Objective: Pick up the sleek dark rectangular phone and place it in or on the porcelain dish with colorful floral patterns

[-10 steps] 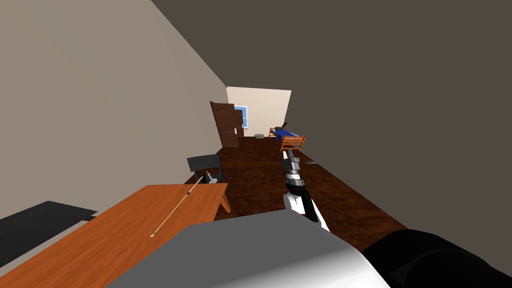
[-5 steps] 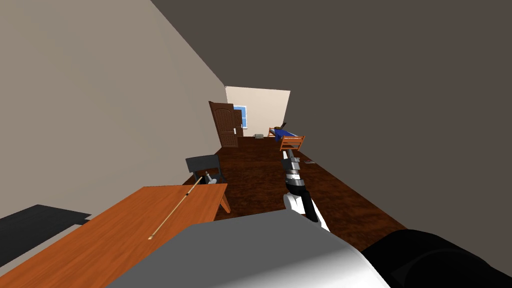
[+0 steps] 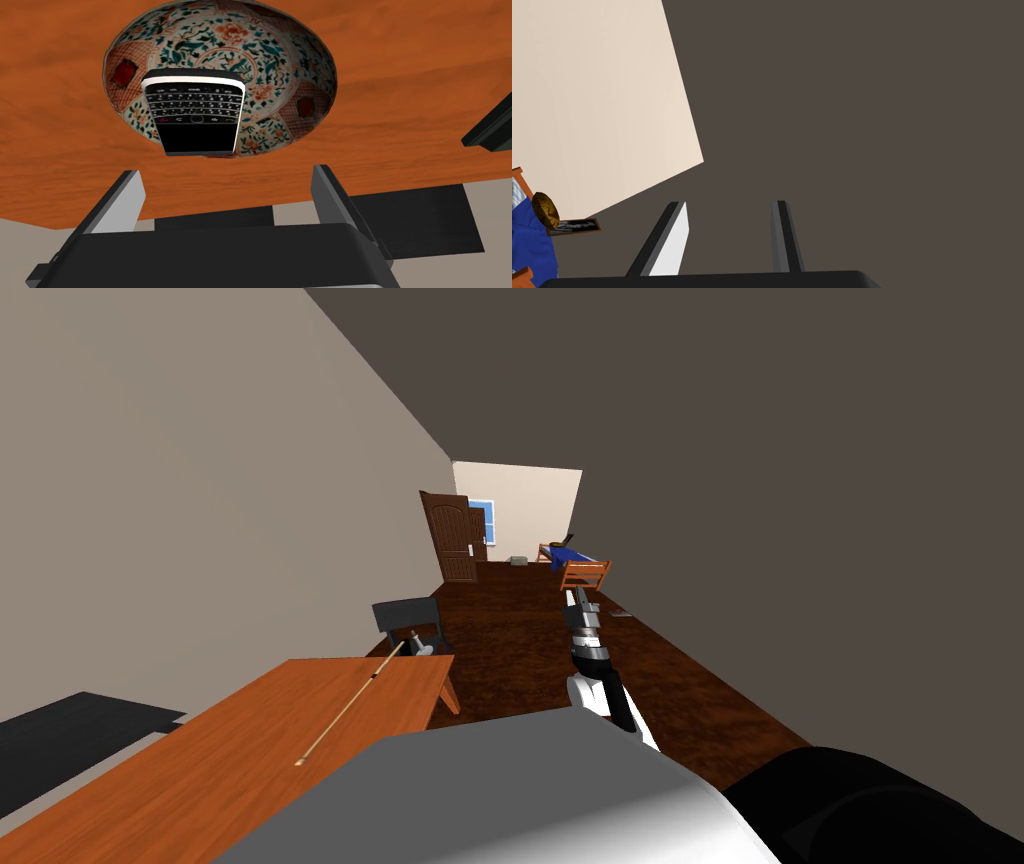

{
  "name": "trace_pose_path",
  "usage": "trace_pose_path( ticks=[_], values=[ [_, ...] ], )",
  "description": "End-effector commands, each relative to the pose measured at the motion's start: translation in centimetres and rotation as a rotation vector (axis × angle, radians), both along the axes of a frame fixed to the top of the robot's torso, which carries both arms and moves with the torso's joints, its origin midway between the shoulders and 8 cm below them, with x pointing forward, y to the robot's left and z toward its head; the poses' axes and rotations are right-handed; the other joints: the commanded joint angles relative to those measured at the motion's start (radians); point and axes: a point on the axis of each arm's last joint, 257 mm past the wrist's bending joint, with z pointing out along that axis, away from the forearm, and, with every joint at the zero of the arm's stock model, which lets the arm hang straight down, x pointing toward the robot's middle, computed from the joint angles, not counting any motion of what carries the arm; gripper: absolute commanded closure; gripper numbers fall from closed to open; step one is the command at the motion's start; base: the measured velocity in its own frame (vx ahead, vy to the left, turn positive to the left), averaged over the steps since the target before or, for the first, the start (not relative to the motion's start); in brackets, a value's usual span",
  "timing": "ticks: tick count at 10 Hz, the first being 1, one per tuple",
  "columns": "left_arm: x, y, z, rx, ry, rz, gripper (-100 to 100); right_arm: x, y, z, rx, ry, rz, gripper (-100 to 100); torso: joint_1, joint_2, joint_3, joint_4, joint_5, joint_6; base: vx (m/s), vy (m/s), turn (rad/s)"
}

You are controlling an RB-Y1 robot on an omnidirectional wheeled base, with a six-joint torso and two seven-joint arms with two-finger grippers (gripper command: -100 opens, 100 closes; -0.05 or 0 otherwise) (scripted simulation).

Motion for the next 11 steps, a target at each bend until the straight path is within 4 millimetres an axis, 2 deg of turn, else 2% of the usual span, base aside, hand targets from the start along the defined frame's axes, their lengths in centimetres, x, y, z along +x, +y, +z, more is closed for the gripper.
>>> trace_pose_path(
  ticks=[1, 3, 5, 6, 11],
  values=[
    [0.2, 0.2, 0.6, -0.005, -0.002, -0.003, -100, 0.0, 0.0, 0.0, 0.000, 0.000, 0.000, 0, 0.000, 0.000, 0.000, 0.000, 0.000, 0.000, 0.008, -0.037, 0.017],
    [0.5, 1.2, 2.6, -0.010, 0.002, -0.010, -100, 0.0, 0.0, 0.0, 0.000, 0.000, 0.000, 0, 0.001, 0.000, 0.000, 0.000, 0.000, 0.000, 0.014, -0.031, 0.027],
    [0.6, 1.0, 2.5, -0.007, 0.003, -0.008, -100, 0.0, 0.0, 0.0, 0.000, 0.000, 0.000, 0, 0.001, 0.000, 0.000, 0.000, 0.001, 0.000, 0.005, -0.019, 0.009],
    [0.6, 1.0, 2.5, -0.009, 0.002, -0.008, 0, 0.0, 0.0, 0.0, 0.000, 0.000, 0.000, 0, 0.002, 0.001, 0.000, 0.000, 0.001, 0.000, 0.000, 0.000, 0.000],
    [0.6, 1.0, 2.5, -0.009, 0.002, -0.008, 0, 0.0, 0.0, 0.0, 0.000, 0.000, 0.000, 0, 0.003, 0.001, 0.001, 0.000, 0.001, 0.000, 0.000, 0.000, 0.000]
  ],
)
